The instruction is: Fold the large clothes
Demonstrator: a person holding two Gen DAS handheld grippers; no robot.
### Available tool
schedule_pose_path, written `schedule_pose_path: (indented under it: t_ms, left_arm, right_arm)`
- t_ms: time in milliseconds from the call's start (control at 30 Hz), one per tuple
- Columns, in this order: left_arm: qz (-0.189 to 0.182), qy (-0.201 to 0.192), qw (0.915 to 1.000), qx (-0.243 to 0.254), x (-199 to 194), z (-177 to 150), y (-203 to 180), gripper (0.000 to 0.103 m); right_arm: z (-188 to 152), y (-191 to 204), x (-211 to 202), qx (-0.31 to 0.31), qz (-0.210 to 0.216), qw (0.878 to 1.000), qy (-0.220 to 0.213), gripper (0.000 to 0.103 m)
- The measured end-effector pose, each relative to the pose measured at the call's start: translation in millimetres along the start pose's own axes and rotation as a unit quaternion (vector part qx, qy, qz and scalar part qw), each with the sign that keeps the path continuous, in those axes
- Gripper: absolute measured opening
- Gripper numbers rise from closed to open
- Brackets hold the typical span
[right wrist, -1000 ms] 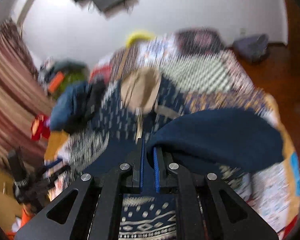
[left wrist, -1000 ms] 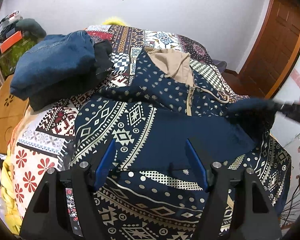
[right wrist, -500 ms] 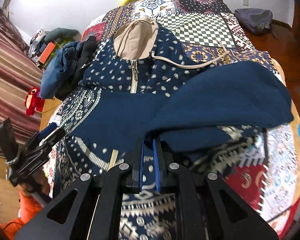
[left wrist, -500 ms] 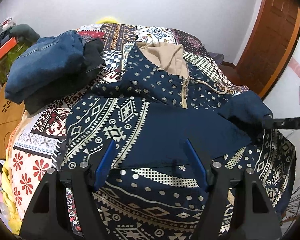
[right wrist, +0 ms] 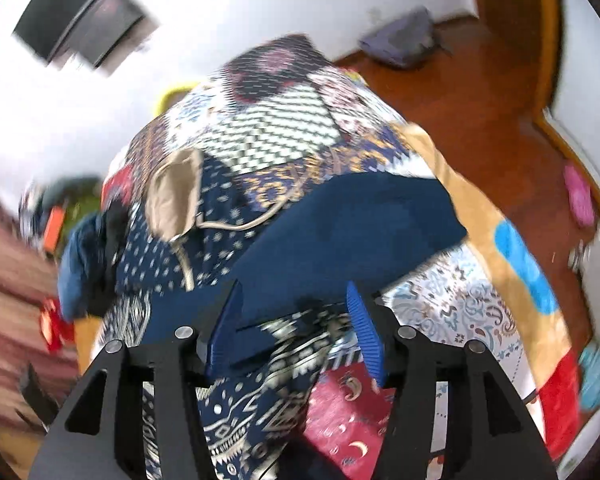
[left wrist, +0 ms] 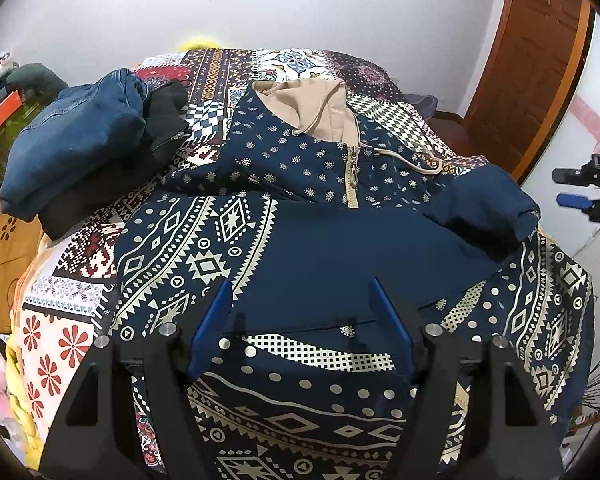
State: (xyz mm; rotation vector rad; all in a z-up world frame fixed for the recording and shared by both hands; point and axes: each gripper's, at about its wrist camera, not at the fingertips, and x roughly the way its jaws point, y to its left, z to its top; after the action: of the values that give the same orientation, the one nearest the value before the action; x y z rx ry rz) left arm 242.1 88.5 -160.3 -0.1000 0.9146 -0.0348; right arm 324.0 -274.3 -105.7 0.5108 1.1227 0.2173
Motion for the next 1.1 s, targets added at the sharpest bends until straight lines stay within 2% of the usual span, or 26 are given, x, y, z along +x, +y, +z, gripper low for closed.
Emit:
schedule_pose_path:
  t_ms: [233,500,567,633,733,833,933,1100]
  left_arm:
    - [-0.001,0.004,0.9999,-0.014,1.4,0.3,8.0,0.070]
    - [0.002,0.007,0.9999,-0.015,5.2,0.1,8.8,0.070]
    - [0.003,0.005,0.9999,-0.013,4.7,0.4,8.5,0.070]
    - [0.004,0.002,0.9999,-0.013,3.2,0.6,9.1,0.070]
    - [0.004,0.000,0.9999,-0.015,1.5,0.8,12.4,0.070]
    - [0.003,-0.002,0.9998,-0.021,-0.1,1.0,16.4,0.070]
    - [0.001,-0.007,0.9996,-0.026,-4.2,0.6,19.3,0.070]
    - [-0.001,-0.021,0.9994,-0.028,-16.0,-1.4,24.7,0.070]
  right_arm:
    - [-0.5,-41.0,36.5,0.083,0.006,0.996,0.033,0.050]
    - [15.9,-58.7,53.7,0.107,-0.015,0.994,-0.003,0.050]
    - [18.8,-60.8,58.4,0.105,-0.026,0.994,-0.006,0.047]
    - [21.0,-57.4,57.5,0.088,-0.036,0.995,-0.016,0.031]
    - [23.7,-46.1,51.2,0.060,-0.033,0.997,-0.026,0.011]
    - [24.0,-25.4,37.9,0.019,-0.042,0.998,-0.047,0.010]
    - [24.1,0.5,23.2,-0.018,-0.032,0.997,-0.062,0.010]
    - [15.9,71.8,-17.5,-0.112,-0.004,0.988,-0.108,0.009]
